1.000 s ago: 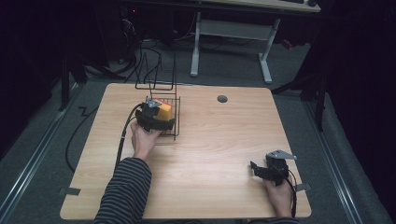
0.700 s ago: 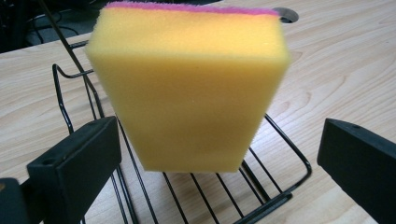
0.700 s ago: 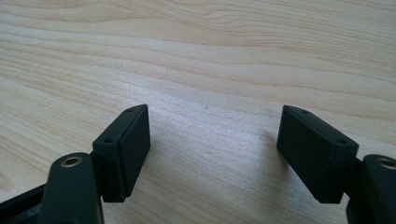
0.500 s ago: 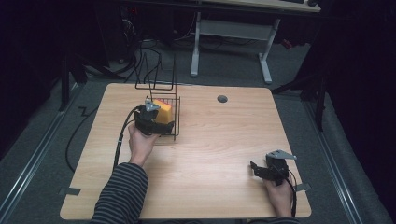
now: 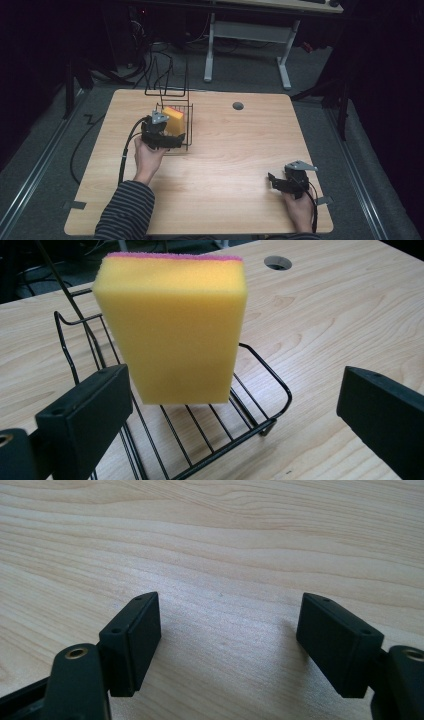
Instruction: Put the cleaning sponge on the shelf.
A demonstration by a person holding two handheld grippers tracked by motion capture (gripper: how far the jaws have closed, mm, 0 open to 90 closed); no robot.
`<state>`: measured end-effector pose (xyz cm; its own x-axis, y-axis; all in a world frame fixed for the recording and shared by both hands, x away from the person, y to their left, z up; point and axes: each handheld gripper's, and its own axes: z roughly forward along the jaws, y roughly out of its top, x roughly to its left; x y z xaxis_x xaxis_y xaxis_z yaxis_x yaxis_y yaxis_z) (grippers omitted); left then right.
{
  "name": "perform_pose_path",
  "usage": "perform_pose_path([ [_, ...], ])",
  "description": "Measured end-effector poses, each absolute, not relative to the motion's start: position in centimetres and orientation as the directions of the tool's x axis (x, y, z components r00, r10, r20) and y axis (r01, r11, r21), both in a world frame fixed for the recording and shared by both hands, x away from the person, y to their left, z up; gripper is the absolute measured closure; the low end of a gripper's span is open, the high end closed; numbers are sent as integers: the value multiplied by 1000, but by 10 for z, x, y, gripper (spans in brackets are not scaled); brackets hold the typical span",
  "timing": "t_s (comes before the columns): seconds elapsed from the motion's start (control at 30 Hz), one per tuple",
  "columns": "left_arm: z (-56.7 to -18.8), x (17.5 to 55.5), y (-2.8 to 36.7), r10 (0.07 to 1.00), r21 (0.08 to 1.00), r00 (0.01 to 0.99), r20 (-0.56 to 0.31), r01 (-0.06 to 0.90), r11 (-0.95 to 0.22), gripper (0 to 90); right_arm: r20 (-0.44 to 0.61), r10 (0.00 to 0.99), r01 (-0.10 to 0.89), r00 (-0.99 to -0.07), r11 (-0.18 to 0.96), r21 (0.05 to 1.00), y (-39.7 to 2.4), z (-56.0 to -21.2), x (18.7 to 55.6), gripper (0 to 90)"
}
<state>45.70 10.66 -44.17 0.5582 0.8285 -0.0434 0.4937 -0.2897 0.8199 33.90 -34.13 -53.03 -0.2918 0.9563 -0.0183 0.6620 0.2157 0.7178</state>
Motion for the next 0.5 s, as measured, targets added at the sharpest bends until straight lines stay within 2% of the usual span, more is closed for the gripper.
perform_pose_path([
  [0.5, -436, 435, 122, 826, 833, 560, -54, 481, -272, 36, -18, 956, 662, -292, 216, 718, -341, -530, 339, 262],
])
